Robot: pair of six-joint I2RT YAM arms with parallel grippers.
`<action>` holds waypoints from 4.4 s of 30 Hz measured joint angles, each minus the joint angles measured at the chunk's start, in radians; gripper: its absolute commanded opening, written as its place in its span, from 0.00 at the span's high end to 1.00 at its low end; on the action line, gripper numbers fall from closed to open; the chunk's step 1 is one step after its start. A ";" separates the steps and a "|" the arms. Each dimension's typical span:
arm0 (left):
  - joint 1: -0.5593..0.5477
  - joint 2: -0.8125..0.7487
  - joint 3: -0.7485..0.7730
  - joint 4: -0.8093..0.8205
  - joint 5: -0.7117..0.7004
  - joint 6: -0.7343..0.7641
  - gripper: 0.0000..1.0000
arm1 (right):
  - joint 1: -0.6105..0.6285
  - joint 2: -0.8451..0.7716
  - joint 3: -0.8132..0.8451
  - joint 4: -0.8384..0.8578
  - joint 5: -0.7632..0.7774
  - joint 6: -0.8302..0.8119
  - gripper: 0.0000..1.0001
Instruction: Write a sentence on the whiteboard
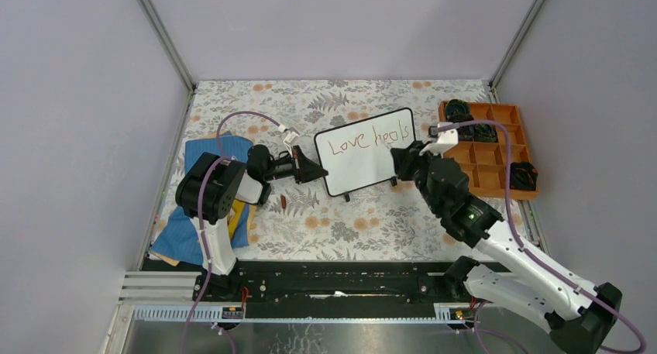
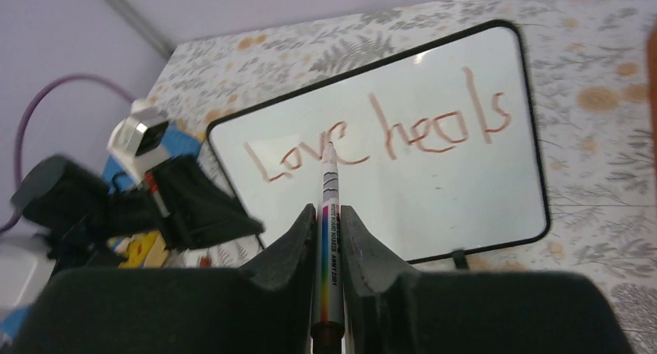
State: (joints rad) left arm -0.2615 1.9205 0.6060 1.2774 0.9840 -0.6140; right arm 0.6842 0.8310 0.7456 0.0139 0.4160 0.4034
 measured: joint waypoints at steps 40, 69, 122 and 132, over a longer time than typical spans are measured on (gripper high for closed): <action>-0.001 -0.013 0.006 -0.045 0.000 0.030 1.00 | 0.295 0.195 -0.299 0.401 0.065 -0.057 1.00; -0.003 -0.020 0.015 -0.083 0.004 0.055 1.00 | 0.296 0.344 -0.335 0.554 0.044 -0.028 1.00; -0.007 -0.030 0.017 -0.110 0.003 0.068 1.00 | 0.298 0.459 -0.248 0.483 0.041 0.013 1.00; -0.008 -0.031 0.017 -0.115 0.003 0.072 1.00 | 0.302 0.460 -0.234 0.409 0.047 0.026 1.00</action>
State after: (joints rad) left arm -0.2699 1.8893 0.6228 1.1625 0.9871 -0.5423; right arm 0.9859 1.2915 0.5114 0.4232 0.4625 0.4297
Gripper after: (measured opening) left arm 0.127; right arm 0.193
